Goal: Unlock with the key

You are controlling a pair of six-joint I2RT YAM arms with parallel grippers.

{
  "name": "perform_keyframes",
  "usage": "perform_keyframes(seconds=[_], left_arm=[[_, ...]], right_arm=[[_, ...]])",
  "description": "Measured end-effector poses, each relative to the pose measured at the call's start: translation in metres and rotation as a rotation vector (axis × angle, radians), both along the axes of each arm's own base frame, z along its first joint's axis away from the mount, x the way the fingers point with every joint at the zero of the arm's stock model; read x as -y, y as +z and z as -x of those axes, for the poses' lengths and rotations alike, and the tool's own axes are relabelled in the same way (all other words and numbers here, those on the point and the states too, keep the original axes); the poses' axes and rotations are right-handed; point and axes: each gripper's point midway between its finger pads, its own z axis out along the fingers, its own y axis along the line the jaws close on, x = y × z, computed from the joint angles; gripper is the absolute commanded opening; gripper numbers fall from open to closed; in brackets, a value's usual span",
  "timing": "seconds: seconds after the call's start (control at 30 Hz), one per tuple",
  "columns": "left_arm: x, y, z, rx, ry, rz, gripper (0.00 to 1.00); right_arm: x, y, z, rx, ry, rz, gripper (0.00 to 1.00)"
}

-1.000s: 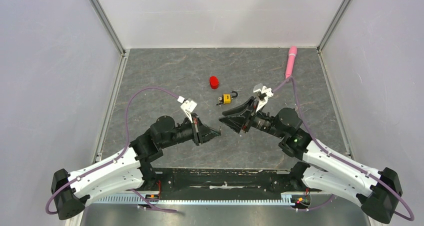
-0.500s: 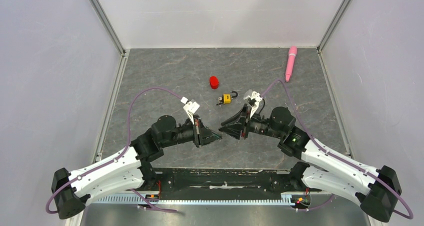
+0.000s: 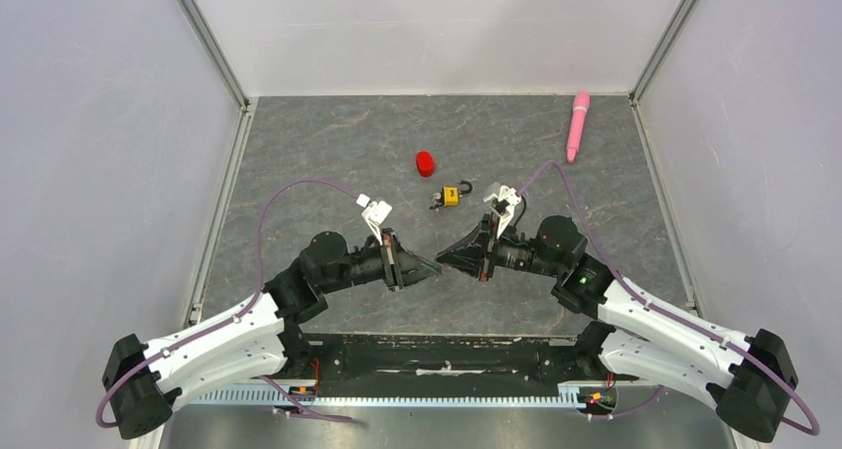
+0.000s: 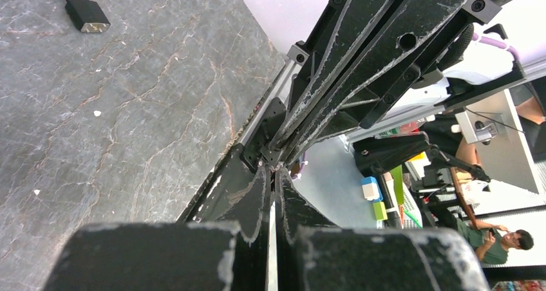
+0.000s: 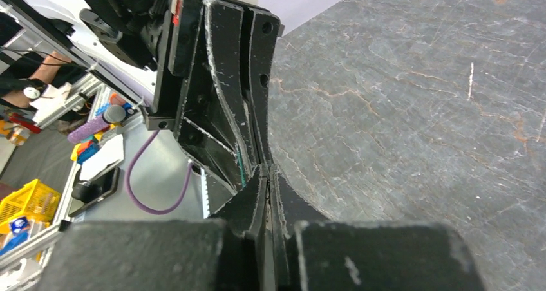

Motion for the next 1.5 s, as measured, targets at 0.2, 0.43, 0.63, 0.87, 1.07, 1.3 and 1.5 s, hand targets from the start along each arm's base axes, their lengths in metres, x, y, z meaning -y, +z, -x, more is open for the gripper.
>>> perform_keyframes(seconds=[0.2,0.43,0.63,0.87,1.07,1.3,1.5], left_arm=[[0.000,0.001,0.000,-0.004,-0.007,0.028,0.19],[-0.004,-0.005,-0.002,-0.013,0.029,0.067,0.49],[-0.010,-0.004,-0.006,0.006,0.071,0.122,0.49],[-0.011,0.004,-0.009,0.045,0.090,0.194,0.49],[-0.007,0.018,-0.010,0.084,0.078,0.254,0.49],[0.001,0.016,-0.008,0.074,0.039,0.265,0.47],[0.002,0.017,-0.005,0.052,0.020,0.277,0.47]], right_arm=[[-0.001,0.002,0.002,-0.014,0.005,-0.024,0.00],[-0.001,0.000,0.003,-0.050,0.002,-0.060,0.00],[0.000,0.001,0.002,-0.082,-0.008,-0.092,0.00],[0.000,0.008,0.002,-0.103,-0.008,-0.142,0.00],[0.000,0.006,0.003,-0.125,-0.004,-0.165,0.00],[-0.001,0.004,0.004,-0.147,-0.003,-0.178,0.00],[0.003,0.009,-0.001,-0.134,-0.030,-0.193,0.00]])
